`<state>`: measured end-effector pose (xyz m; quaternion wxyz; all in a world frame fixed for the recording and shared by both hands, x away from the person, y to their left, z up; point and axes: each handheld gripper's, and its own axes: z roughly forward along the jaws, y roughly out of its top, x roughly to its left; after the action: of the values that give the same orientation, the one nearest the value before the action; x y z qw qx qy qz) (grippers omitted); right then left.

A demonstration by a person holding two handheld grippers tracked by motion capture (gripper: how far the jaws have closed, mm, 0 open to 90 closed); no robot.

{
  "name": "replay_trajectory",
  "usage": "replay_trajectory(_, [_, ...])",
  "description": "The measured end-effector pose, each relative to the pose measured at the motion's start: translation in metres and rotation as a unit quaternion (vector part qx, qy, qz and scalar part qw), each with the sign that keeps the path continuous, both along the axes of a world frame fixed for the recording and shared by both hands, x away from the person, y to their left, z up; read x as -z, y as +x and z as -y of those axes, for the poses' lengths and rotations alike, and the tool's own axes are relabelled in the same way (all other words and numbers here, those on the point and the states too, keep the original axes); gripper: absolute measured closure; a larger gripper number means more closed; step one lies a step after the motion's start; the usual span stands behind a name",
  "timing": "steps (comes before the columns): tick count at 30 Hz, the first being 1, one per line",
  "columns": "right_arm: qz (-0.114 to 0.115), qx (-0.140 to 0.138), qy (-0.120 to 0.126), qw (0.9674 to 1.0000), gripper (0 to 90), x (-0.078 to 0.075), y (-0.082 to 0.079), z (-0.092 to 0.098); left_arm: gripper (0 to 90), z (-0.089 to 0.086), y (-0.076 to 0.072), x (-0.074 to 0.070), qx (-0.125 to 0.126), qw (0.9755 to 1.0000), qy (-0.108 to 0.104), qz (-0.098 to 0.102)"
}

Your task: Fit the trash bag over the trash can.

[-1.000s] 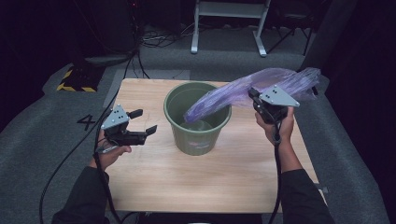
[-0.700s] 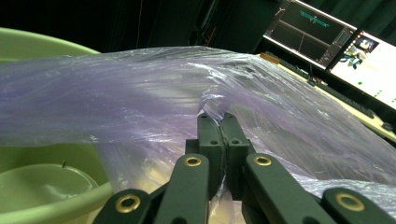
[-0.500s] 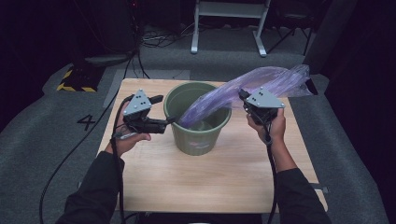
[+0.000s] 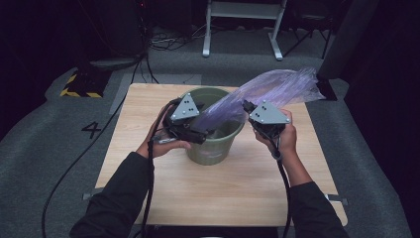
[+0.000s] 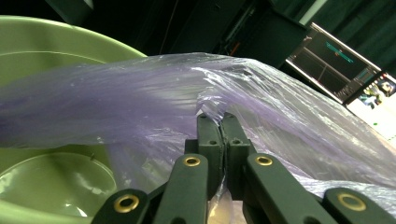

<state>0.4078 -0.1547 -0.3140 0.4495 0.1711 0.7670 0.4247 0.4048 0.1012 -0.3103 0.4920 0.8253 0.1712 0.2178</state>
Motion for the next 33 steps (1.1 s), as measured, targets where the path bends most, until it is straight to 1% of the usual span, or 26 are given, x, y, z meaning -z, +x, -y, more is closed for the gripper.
replay_trajectory(2, [0.002,-0.01,-0.003,0.9999,89.2,0.0,-0.003,-0.003,19.2,0.007,0.003,0.002,0.001,0.9999,0.008,-0.007])
replay_trajectory(4, [0.004,-0.018,-0.004,0.9998,88.8,-0.001,-0.005,-0.006,19.3,0.011,0.005,0.004,0.004,0.9999,0.013,-0.009])
replay_trajectory(7, [0.009,-0.029,-0.006,0.9995,88.3,-0.002,-0.009,-0.01,24.8,0.015,0.007,0.005,0.0,0.9998,0.019,-0.004])
replay_trajectory(9, [0.006,-0.038,-0.004,0.9992,87.5,-0.002,-0.01,-0.012,33.3,0.017,0.007,0.006,-0.005,0.9997,0.022,-0.002])
replay_trajectory(11, [0.006,-0.043,-0.003,0.9991,87.3,-0.002,-0.012,-0.013,37.2,0.018,0.007,0.007,-0.016,0.9995,0.026,0.0])
replay_trajectory(13, [0.007,-0.046,-0.003,0.9989,87.7,-0.001,-0.013,-0.014,49.6,0.019,0.008,0.009,-0.026,0.9993,0.027,0.001])
replay_trajectory(14, [0.005,-0.048,0.0,0.9989,87.7,-0.001,-0.013,-0.015,53.6,0.019,0.008,0.009,-0.028,0.9992,0.028,0.003])
replay_trajectory(15, [0.002,-0.05,0.004,0.9988,87.6,-0.001,-0.013,-0.015,61.4,0.019,0.008,0.01,-0.032,0.999,0.031,0.007])
replay_trajectory(17, [0.0,-0.051,0.007,0.9987,87.2,-0.001,-0.013,-0.015,68.7,0.018,0.009,0.011,-0.035,0.9988,0.034,0.008])
replay_trajectory(19, [-0.004,-0.056,0.014,0.9983,86.6,-0.001,-0.014,-0.014,77.1,0.018,0.009,0.012,-0.039,0.9984,0.037,0.015])
replay_trajectory(22, [-0.007,-0.061,0.018,0.9979,85.4,0.0,-0.015,-0.014,85.0,0.016,0.009,0.012,-0.039,0.9986,0.034,0.015])
replay_trajectory(24, [-0.008,-0.063,0.02,0.9978,84.3,0.0,-0.015,-0.013,87.0,0.015,0.009,0.012,-0.037,0.9988,0.029,0.016])
replay_trajectory(26, [-0.008,-0.063,0.018,0.9978,81.4,0.0,-0.016,-0.013,88.6,0.013,0.01,0.012,-0.038,0.9987,0.029,0.019])
replay_trajectory(27, [-0.012,-0.066,0.02,0.9976,79.3,0.0,-0.016,-0.012,89.1,0.013,0.01,0.012,-0.038,0.9987,0.029,0.019])
replay_trajectory(29, [-0.014,-0.064,0.02,0.9977,71.2,0.0,-0.016,-0.012,89.5,0.011,0.01,0.013,-0.039,0.9986,0.028,0.022])
replay_trajectory(30, [-0.014,-0.06,0.027,0.9977,65.5,-0.001,-0.017,-0.01,89.6,0.01,0.01,0.013,-0.041,0.9985,0.027,0.024])
replay_trajectory(32, [-0.023,-0.066,0.041,0.9967,57.7,-0.002,-0.019,-0.007,89.7,0.008,0.01,0.014,-0.045,0.9984,0.023,0.025])
replay_trajectory(33, [-0.027,-0.067,0.044,0.9964,53.0,-0.003,-0.019,-0.005,89.7,0.006,0.01,0.014,-0.047,0.9984,0.022,0.025])
